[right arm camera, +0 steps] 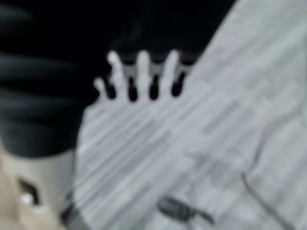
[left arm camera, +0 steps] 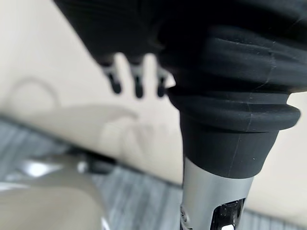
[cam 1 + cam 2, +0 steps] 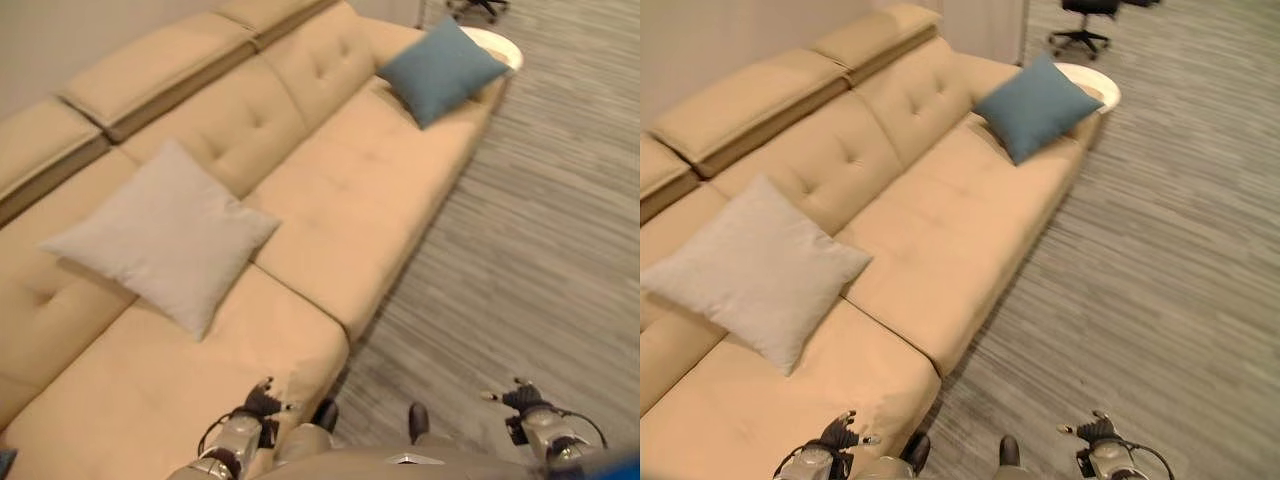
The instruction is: Pick up all the scattered cushions and arrange them neatly on the sofa.
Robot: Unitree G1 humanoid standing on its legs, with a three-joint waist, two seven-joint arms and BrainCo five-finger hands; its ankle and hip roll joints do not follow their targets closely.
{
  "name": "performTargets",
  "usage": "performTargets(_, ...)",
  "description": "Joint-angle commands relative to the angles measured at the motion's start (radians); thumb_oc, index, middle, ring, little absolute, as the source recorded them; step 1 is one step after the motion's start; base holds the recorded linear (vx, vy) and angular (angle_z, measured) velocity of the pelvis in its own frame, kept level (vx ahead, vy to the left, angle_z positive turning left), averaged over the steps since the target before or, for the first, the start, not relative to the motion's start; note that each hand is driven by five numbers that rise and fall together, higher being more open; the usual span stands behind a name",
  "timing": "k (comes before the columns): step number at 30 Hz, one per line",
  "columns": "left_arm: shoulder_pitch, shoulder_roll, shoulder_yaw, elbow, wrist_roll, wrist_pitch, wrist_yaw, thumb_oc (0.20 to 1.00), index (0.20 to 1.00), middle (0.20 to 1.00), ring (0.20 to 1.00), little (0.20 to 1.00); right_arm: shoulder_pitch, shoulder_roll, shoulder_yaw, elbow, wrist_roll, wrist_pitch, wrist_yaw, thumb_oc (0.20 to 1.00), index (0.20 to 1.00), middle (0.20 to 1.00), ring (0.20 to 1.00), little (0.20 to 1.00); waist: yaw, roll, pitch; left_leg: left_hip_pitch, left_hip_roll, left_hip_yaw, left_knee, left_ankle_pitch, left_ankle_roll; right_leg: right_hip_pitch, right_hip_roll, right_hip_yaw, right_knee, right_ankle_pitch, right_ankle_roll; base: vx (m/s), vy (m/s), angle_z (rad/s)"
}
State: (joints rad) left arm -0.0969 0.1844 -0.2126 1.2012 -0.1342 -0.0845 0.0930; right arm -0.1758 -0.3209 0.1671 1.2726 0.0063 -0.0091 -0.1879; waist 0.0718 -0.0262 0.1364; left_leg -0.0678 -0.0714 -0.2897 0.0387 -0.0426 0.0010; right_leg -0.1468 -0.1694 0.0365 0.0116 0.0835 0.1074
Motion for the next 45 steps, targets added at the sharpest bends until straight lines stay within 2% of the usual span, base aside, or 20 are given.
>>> performTargets(1, -0.015, 0.029, 0.017, 0.024, 0.005, -0.009, 0.016, 1.0, 1.0, 1.0, 1.0, 1.0, 0.025, -0.024, -0.019, -0.016, 0.027, -0.007, -0.016, 1.0, 1.0, 1.0, 1.0, 1.0, 0.043, 0.041, 0.008, 0.018, -0.018, 0.021, 0.012, -0.05, 0.001, -0.058, 0.009, -0.212, 0.048, 0.02, 0.07, -0.16, 0.076, -0.95)
performTargets(3, 0.008, 0.031, 0.033, 0.038, 0.009, -0.005, 0.01, 1.0, 1.0, 1.0, 1.0, 1.0, 0.04, -0.021, -0.018, -0.014, 0.03, -0.013, -0.013, 1.0, 1.0, 1.0, 1.0, 1.0, 0.051, 0.047, 0.006, 0.008, -0.011, 0.081, 0.0, -0.03, 0.009, -0.037, -0.027, -0.346, 0.084, -0.018, 0.048, -0.19, 0.087, -1.21)
performTargets(5, 0.044, 0.041, 0.064, 0.068, 0.016, 0.006, -0.002, 1.0, 1.0, 1.0, 1.0, 1.0, 0.065, -0.011, -0.019, 0.003, 0.037, -0.021, -0.002, 1.0, 1.0, 1.0, 1.0, 1.0, 0.046, 0.039, -0.014, 0.013, -0.004, 0.122, -0.017, -0.009, 0.027, 0.004, 0.023, -0.297, 0.168, -0.084, 0.022, -0.09, 0.008, -1.33)
performTargets(7, 0.055, 0.04, 0.069, 0.075, 0.016, 0.008, -0.004, 1.0, 1.0, 1.0, 1.0, 1.0, 0.068, -0.01, -0.021, 0.011, 0.044, -0.021, -0.003, 1.0, 1.0, 1.0, 1.0, 1.0, 0.055, 0.034, -0.032, 0.003, -0.006, 0.144, -0.032, 0.003, 0.026, 0.042, 0.048, -0.283, 0.148, -0.103, 0.02, -0.04, -0.043, -0.68)
performTargets(12, 0.067, 0.026, 0.077, 0.083, 0.008, 0.008, -0.003, 1.0, 1.0, 1.0, 1.0, 1.0, 0.076, -0.011, -0.021, 0.017, 0.052, -0.022, -0.011, 1.0, 1.0, 1.0, 1.0, 1.0, 0.065, 0.028, -0.05, 0.017, 0.002, 0.154, -0.058, 0.001, 0.013, 0.084, 0.072, -0.275, 0.054, -0.099, 0.013, 0.08, -0.127, -0.33)
performTargets(14, 0.069, 0.024, 0.079, 0.084, -0.001, 0.005, 0.004, 1.0, 1.0, 1.0, 1.0, 1.0, 0.082, -0.008, -0.014, 0.011, 0.06, -0.027, -0.015, 1.0, 1.0, 1.0, 1.0, 1.0, 0.058, 0.029, -0.053, 0.04, 0.023, 0.148, -0.063, -0.003, -0.001, 0.103, 0.092, -0.271, 0.016, -0.094, 0.002, 0.16, -0.174, -0.01)
performTargets(18, 0.049, 0.026, 0.072, 0.075, -0.018, 0.006, 0.006, 1.0, 1.0, 1.0, 1.0, 1.0, 0.068, -0.013, -0.023, 0.002, 0.093, -0.038, -0.03, 1.0, 1.0, 1.0, 1.0, 1.0, 0.054, 0.016, -0.017, -0.019, 0.025, 0.15, 0.096, -0.038, -0.031, 0.127, 0.1, -0.275, -0.017, -0.096, -0.017, 0.05, -0.133, 0.08)
performTargets(22, 0.045, 0.023, 0.074, 0.08, -0.037, 0.005, 0.015, 1.0, 1.0, 1.0, 1.0, 1.0, 0.056, -0.013, -0.026, 0.008, 0.105, -0.035, -0.042, 1.0, 1.0, 1.0, 1.0, 1.0, 0.069, 0.005, 0.003, -0.079, -0.003, 0.127, 0.2, -0.041, -0.033, 0.147, 0.1, -0.259, -0.029, -0.098, -0.022, 0.11, -0.064, -0.13)
performTargets(23, 0.053, 0.017, 0.079, 0.084, -0.05, 0.006, 0.012, 1.0, 1.0, 1.0, 1.0, 1.0, 0.062, -0.012, -0.031, 0.005, 0.109, -0.034, -0.045, 1.0, 1.0, 1.0, 1.0, 1.0, 0.081, -0.003, -0.004, -0.115, -0.051, 0.116, 0.178, -0.044, -0.022, 0.165, 0.111, -0.25, -0.046, -0.102, -0.018, 0.17, -0.037, -0.13)
performTargets(24, 0.053, 0.018, 0.079, 0.084, -0.05, 0.006, 0.012, 1.0, 1.0, 1.0, 1.0, 1.0, 0.063, -0.011, -0.031, 0.005, 0.109, -0.034, -0.045, 1.0, 1.0, 1.0, 1.0, 1.0, 0.082, -0.003, -0.003, -0.113, -0.052, 0.117, 0.178, -0.046, -0.022, 0.167, 0.11, -0.249, -0.047, -0.103, -0.018, 0.33, -0.049, -0.07)
performTargets(26, 0.061, 0.016, 0.099, 0.074, -0.084, 0.0, 0.01, 1.0, 1.0, 1.0, 1.0, 1.0, 0.075, -0.01, -0.034, 0.015, 0.098, -0.03, -0.057, 1.0, 1.0, 1.0, 1.0, 1.0, 0.108, -0.003, -0.014, -0.154, -0.113, 0.101, 0.106, 0.017, -0.011, 0.195, 0.142, -0.229, -0.068, -0.112, -0.017, 0.27, -0.033, -0.07)
performTargets(29, 0.054, 0.024, 0.088, 0.068, -0.086, -0.004, 0.011, 1.0, 1.0, 1.0, 1.0, 1.0, 0.063, -0.006, -0.015, 0.032, 0.076, -0.019, -0.068, 1.0, 1.0, 1.0, 1.0, 1.0, 0.148, 0.002, -0.018, -0.234, -0.144, 0.111, 0.052, 0.108, -0.025, 0.23, 0.194, -0.162, -0.085, -0.131, -0.026, 0.18, 0.009, -0.33)
performTargets(31, 0.055, 0.029, 0.09, 0.067, -0.086, -0.005, 0.012, 1.0, 1.0, 1.0, 1.0, 1.0, 0.065, 0.0, -0.004, 0.04, 0.055, -0.014, -0.064, 1.0, 1.0, 1.0, 1.0, 1.0, 0.162, 0.001, -0.03, -0.214, -0.136, 0.093, 0.026, 0.096, -0.009, 0.237, 0.202, -0.137, -0.068, -0.152, -0.03, 0.18, 0.056, -0.74)
performTargets(35, 0.049, 0.06, 0.082, 0.063, -0.059, 0.002, 0.012, 1.0, 1.0, 1.0, 1.0, 1.0, 0.093, 0.029, 0.01, 0.065, 0.017, -0.007, -0.055, 1.0, 1.0, 1.0, 1.0, 1.0, 0.16, -0.043, -0.05, -0.17, -0.123, 0.07, 0.044, 0.074, 0.03, 0.23, 0.181, -0.132, 0.073, -0.19, -0.012, 0.27, 0.06, -0.69)
performTargets(37, 0.041, 0.078, 0.07, 0.05, -0.038, 0.003, 0.012, 1.0, 1.0, 1.0, 1.0, 1.0, 0.094, 0.037, 0.016, 0.068, 0.002, -0.006, -0.045, 1.0, 1.0, 1.0, 1.0, 1.0, 0.146, -0.048, -0.039, -0.126, -0.105, 0.067, 0.042, 0.054, 0.046, 0.168, 0.17, -0.142, 0.243, -0.154, 0.028, 0.2, 0.112, -0.23)
performTargets(38, 0.026, 0.091, 0.053, 0.039, -0.02, 0.002, 0.014, 1.0, 1.0, 1.0, 1.0, 1.0, 0.091, 0.038, 0.016, 0.06, -0.003, -0.006, -0.04, 1.0, 1.0, 1.0, 1.0, 1.0, 0.115, -0.026, -0.026, -0.088, -0.073, 0.067, 0.033, 0.04, 0.058, 0.078, 0.145, -0.188, 0.403, -0.079, 0.067, 0.25, 0.158, -0.36)
performTargets(39, 0.022, 0.094, 0.049, 0.034, -0.023, 0.0, 0.019, 1.0, 1.0, 1.0, 1.0, 1.0, 0.094, 0.042, 0.015, 0.055, -0.006, -0.004, -0.042, 1.0, 1.0, 1.0, 1.0, 1.0, 0.098, -0.01, -0.019, -0.037, -0.046, 0.066, 0.012, 0.026, 0.06, 0.024, 0.098, -0.269, 0.445, -0.063, 0.064, 0.29, 0.14, -0.29)
performTargets(41, 0.024, 0.094, 0.052, 0.03, -0.027, 0.0, 0.019, 1.0, 1.0, 1.0, 1.0, 1.0, 0.095, 0.044, 0.017, 0.052, -0.012, -0.001, -0.039, 1.0, 1.0, 1.0, 1.0, 1.0, 0.088, -0.009, -0.017, 0.012, -0.034, 0.061, -0.017, 0.009, 0.057, 0.015, 0.062, -0.335, 0.356, -0.086, 0.04, 0.26, 0.024, -0.08)
performTargets(42, 0.024, 0.094, 0.052, 0.03, -0.027, 0.0, 0.019, 1.0, 1.0, 1.0, 1.0, 1.0, 0.095, 0.044, 0.017, 0.052, -0.012, -0.001, -0.039, 1.0, 1.0, 1.0, 1.0, 1.0, 0.086, -0.008, -0.014, 0.017, -0.033, 0.059, -0.019, 0.009, 0.056, 0.021, 0.064, -0.337, 0.354, -0.087, 0.04, 0.2, -0.032, 0.02)
performTargets(45, 0.018, 0.09, 0.047, 0.036, -0.017, 0.001, 0.021, 1.0, 1.0, 1.0, 1.0, 1.0, 0.083, 0.047, 0.03, 0.044, -0.017, 0.0, -0.04, 1.0, 1.0, 1.0, 1.0, 1.0, 0.079, -0.018, -0.008, 0.059, -0.034, 0.053, -0.039, -0.017, 0.054, -0.009, 0.06, -0.345, 0.175, -0.063, 0.028, 0.25, -0.034, 0.04)
